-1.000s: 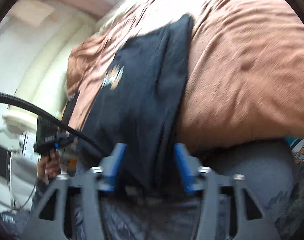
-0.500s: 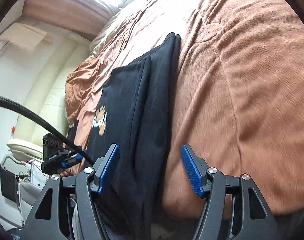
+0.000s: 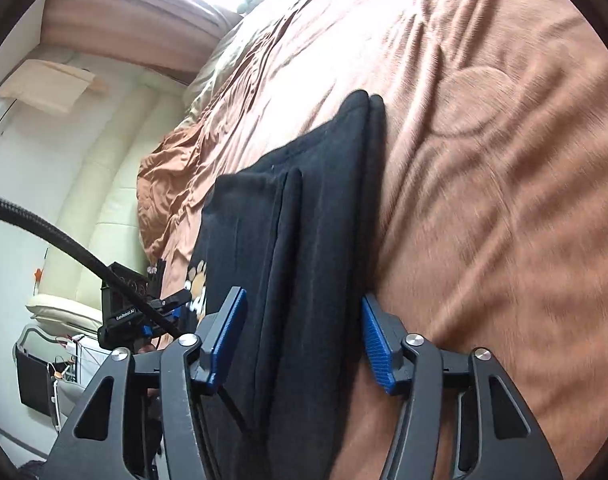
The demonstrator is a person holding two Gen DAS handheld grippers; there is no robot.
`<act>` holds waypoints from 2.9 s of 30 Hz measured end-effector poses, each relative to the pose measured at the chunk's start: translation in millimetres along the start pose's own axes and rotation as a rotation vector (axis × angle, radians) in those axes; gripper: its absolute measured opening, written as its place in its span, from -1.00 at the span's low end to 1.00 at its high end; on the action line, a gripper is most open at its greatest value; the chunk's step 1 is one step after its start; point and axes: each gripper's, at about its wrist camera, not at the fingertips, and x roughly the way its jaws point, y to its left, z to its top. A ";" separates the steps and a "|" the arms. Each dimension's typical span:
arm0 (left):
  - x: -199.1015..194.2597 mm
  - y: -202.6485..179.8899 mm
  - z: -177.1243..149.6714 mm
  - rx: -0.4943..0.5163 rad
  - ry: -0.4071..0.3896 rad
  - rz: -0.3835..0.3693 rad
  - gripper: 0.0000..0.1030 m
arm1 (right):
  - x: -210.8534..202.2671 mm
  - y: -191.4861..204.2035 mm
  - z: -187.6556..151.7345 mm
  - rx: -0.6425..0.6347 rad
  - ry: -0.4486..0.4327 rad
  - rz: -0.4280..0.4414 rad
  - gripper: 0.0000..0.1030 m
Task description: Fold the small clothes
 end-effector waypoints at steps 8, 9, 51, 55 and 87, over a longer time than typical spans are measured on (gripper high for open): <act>21.9 -10.2 35.7 -0.008 -0.014 0.006 -0.38 | 25.3 7.3 26.7 -0.038 0.008 -0.032 -0.22; 24.5 -11.5 39.2 -0.003 -0.015 0.010 -0.40 | 26.2 8.6 27.9 -0.043 0.008 -0.039 -0.32; -115.6 -173.8 -21.3 0.275 -0.208 -0.127 -0.85 | -145.6 172.5 -107.9 -0.385 -0.250 -0.106 -0.80; -142.0 -197.7 -44.5 0.317 -0.239 -0.149 -0.86 | -185.4 184.4 -128.7 -0.423 -0.303 -0.096 -0.80; -175.4 -445.6 -137.0 0.753 -0.227 -0.358 -0.88 | -477.0 231.0 -232.4 -0.638 -0.654 -0.311 -0.81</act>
